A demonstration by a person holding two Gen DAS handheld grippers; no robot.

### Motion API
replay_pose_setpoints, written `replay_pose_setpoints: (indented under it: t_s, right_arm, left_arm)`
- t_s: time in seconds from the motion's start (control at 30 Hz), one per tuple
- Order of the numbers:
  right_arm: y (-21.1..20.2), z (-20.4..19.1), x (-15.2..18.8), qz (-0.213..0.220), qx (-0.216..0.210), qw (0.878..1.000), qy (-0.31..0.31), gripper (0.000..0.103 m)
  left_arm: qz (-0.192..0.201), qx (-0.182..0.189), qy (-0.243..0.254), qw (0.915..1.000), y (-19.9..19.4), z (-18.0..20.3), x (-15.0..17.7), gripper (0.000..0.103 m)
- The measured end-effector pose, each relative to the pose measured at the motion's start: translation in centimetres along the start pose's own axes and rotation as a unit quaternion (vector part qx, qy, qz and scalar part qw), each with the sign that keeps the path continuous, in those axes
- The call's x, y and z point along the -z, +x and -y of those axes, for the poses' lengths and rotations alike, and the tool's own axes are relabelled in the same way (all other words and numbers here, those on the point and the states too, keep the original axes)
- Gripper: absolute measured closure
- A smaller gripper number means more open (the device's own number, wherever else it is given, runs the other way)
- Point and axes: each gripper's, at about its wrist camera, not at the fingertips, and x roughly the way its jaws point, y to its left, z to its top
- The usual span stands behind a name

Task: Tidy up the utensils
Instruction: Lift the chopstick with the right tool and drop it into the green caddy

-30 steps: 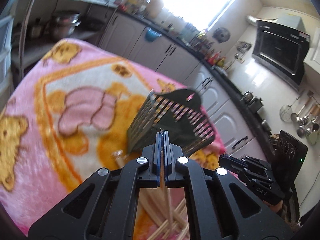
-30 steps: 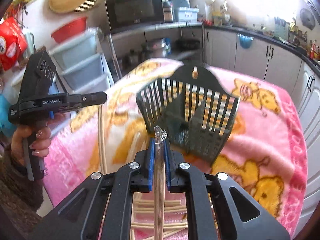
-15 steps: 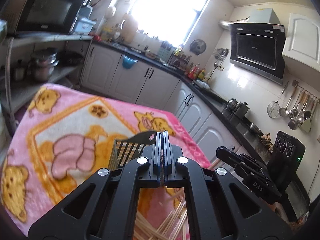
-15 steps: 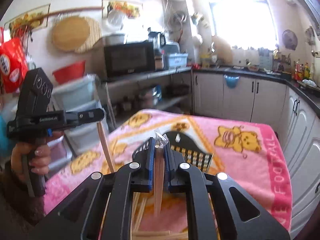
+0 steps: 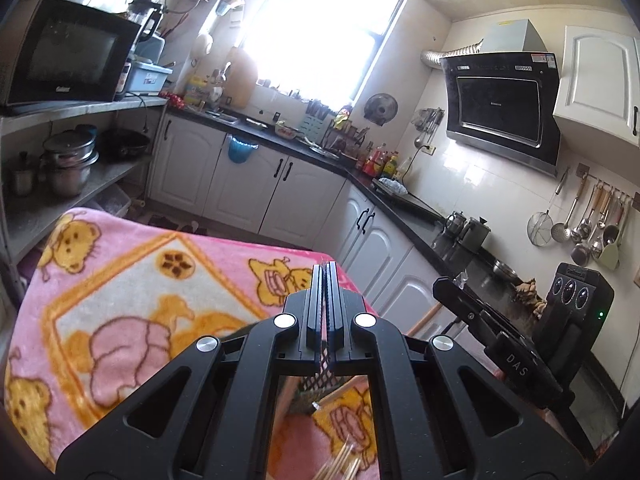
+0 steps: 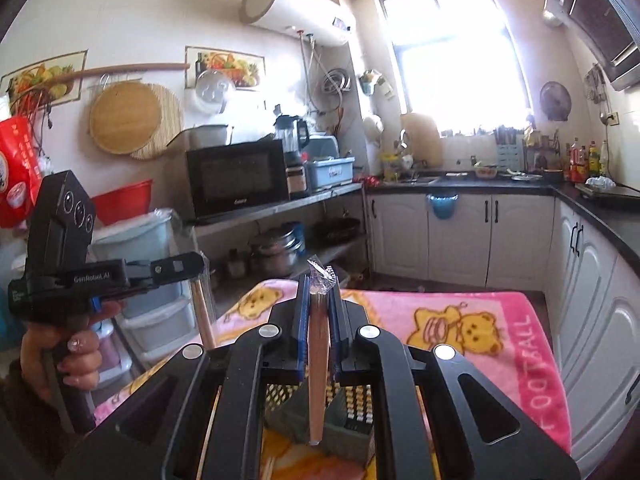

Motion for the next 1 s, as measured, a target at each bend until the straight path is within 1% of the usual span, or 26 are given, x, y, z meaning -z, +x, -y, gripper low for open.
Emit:
replay_pose_setpoints:
  t_s: [0.27, 0.4, 0.53, 0.63, 0.87, 0.9, 0.97, 1.0]
  right_arm:
    - [0.9, 1.2, -1.4, 0.030, 0.017, 0.999, 0.008, 0.094]
    - [1.9, 1.7, -0.9, 0.027, 0.033, 0.999, 0.005, 0.094]
    - [3.0, 2.1, 0.2, 0.012, 0.046, 0.999, 0.009, 0.094]
    - [3.5, 2.3, 1.4, 0.002, 0.056, 0.998, 0.012, 0.094]
    - [3.5, 3.0, 3.5, -0.014, 0.067, 0.997, 0.029, 0.093]
    - [3.4, 3.0, 3.6, -0.015, 0.067, 0.997, 0.032, 0.092]
    - [3.1, 3.2, 4.1, -0.017, 0.071, 0.996, 0.041, 0.081]
    - [2.8, 3.4, 4.4, -0.016, 0.076, 0.996, 0.045, 0.073]
  left_arm:
    - [0.044, -0.007, 0.002, 0.9990, 0.1, 0.2, -3.1, 0.103]
    - [0.056, -0.022, 0.004, 0.9982, 0.6, -0.3, -3.6, 0.103]
    - [0.057, -0.035, 0.009, 0.9977, 1.7, -1.2, -2.8, 0.103]
    - [0.050, -0.040, 0.008, 0.9979, 2.7, -2.1, -1.7, 0.103]
    - [0.027, -0.047, -0.015, 0.9984, 4.4, -4.9, 0.8, 0.103]
    - [0.024, -0.048, -0.017, 0.9984, 4.6, -5.1, 1.1, 0.103]
    - [0.022, -0.052, -0.017, 0.9982, 4.6, -5.4, 1.4, 0.103]
    - [0.020, -0.055, -0.018, 0.9981, 4.6, -5.6, 1.6, 0.103]
